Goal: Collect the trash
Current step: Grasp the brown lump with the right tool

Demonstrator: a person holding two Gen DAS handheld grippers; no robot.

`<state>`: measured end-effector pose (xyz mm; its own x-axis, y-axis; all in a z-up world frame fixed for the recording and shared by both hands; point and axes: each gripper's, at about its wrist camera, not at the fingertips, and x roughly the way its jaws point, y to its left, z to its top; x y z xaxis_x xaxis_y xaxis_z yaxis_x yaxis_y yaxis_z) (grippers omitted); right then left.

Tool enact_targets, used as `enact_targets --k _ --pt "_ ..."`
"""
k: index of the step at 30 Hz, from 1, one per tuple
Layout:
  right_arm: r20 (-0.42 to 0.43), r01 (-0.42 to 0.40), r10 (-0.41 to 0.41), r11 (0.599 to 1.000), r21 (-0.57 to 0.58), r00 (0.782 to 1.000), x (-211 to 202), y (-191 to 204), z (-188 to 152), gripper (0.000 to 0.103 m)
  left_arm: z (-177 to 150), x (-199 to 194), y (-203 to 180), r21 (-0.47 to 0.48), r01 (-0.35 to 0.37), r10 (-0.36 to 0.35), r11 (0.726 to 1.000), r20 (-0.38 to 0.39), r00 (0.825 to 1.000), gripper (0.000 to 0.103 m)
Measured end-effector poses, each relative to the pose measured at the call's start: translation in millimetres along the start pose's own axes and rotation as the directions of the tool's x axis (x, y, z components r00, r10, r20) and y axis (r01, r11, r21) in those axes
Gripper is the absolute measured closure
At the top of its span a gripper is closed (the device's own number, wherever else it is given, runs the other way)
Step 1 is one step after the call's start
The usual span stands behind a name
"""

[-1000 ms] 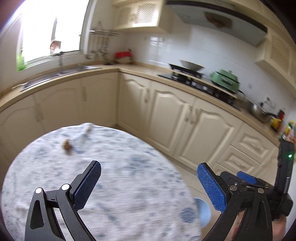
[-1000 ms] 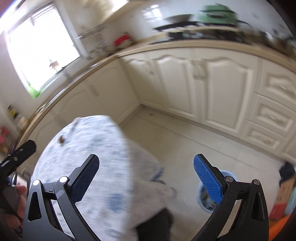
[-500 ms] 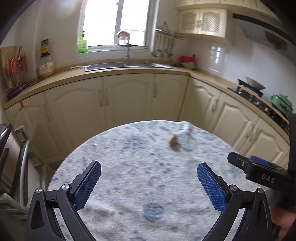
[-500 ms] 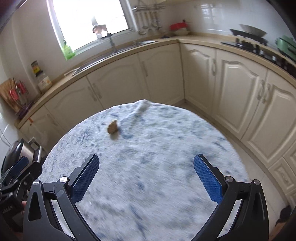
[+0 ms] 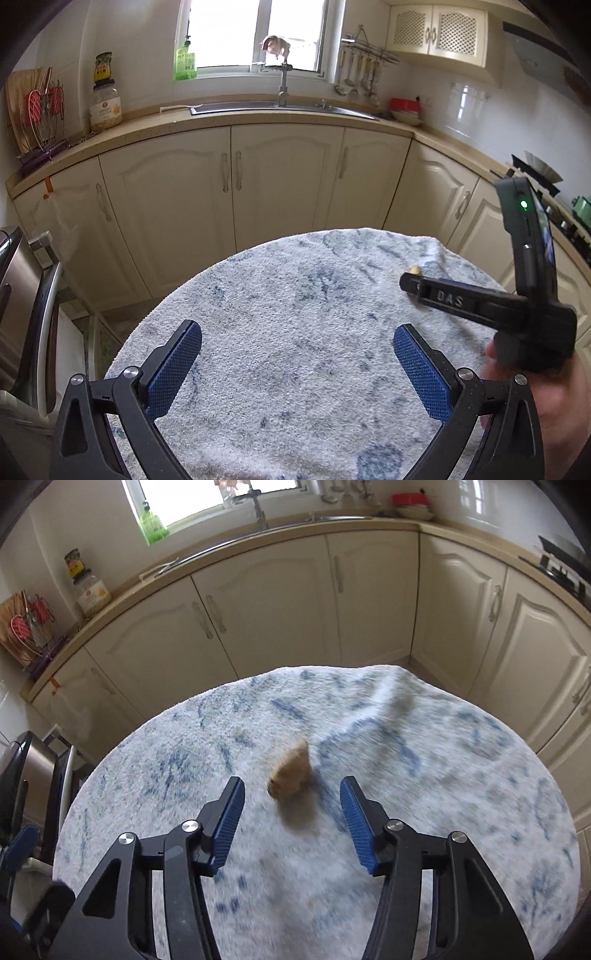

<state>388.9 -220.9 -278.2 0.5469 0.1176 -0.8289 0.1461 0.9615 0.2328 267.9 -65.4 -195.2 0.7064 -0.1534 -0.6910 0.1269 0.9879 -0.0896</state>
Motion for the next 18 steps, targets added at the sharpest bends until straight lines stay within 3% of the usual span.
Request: enact_targets --k 2,4,12,18 --pt "-0.019 0.015 -0.016 1.000 -0.024 1.000 13.1 5.8 4.2 0.068 -0.1 6.2 5.1 -0.013 0.006 -0.007 1.000 -0.014 1.000 0.001" --pt "-0.009 0.041 -0.042 0.998 -0.050 0.999 17.6 9.9 5.7 0.077 -0.7 13.3 6.7 -0.015 0.013 -0.013 1.000 -0.022 1.000 0.001" --pt "0.022 -0.008 0.009 1.000 -0.025 1.000 -7.2 -2.1 -15.3 0.078 -6.6 -3.6 -2.8 0.013 0.025 -0.024 1.000 -0.013 1.000 0.001" --pt "0.084 -0.017 0.014 0.999 0.039 0.996 -77.8 -33.3 -54.8 0.078 -24.0 -37.8 -39.5 0.074 0.080 -0.080 0.994 -0.003 0.997 0.001"
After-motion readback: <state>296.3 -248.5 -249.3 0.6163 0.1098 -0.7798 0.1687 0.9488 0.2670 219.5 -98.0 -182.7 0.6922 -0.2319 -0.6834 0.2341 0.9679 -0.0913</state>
